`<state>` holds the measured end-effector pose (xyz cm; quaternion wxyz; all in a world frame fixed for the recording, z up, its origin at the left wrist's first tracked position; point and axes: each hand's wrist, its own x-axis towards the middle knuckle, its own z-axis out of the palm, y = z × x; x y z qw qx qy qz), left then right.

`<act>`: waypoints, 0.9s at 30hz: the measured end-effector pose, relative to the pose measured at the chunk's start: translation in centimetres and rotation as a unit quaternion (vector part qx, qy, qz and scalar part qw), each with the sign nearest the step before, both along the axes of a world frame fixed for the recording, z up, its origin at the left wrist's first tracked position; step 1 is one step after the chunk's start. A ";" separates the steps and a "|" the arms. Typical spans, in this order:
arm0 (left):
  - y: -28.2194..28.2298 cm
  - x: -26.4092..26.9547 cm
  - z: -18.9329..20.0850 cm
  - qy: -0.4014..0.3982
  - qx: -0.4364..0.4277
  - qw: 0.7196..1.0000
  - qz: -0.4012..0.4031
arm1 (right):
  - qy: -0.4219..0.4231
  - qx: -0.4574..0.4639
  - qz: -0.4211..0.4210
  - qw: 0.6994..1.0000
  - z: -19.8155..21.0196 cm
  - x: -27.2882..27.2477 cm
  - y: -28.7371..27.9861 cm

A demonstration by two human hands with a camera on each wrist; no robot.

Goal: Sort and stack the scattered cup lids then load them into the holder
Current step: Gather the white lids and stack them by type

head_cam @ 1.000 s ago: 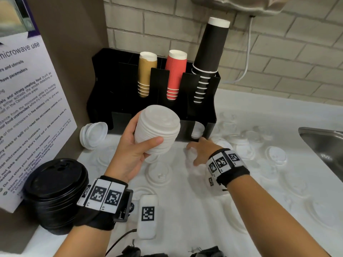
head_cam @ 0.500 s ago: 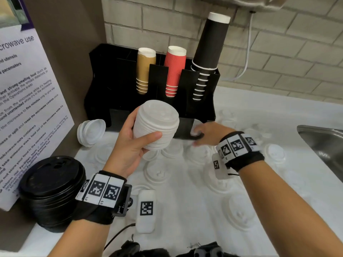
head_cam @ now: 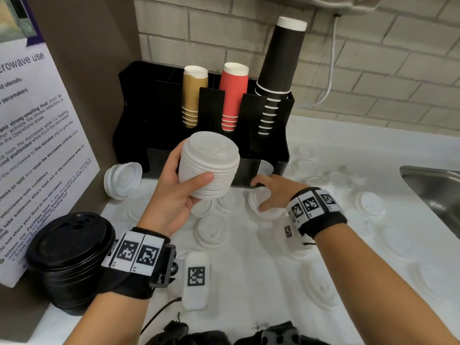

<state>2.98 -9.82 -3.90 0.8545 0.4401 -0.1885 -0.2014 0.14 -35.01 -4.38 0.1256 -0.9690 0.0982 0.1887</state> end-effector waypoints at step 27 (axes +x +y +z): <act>-1.5 -2.3 0.0 -0.028 0.068 0.994 -0.084 | -0.490 0.355 -0.061 0.794 5.7 -7.1 8.1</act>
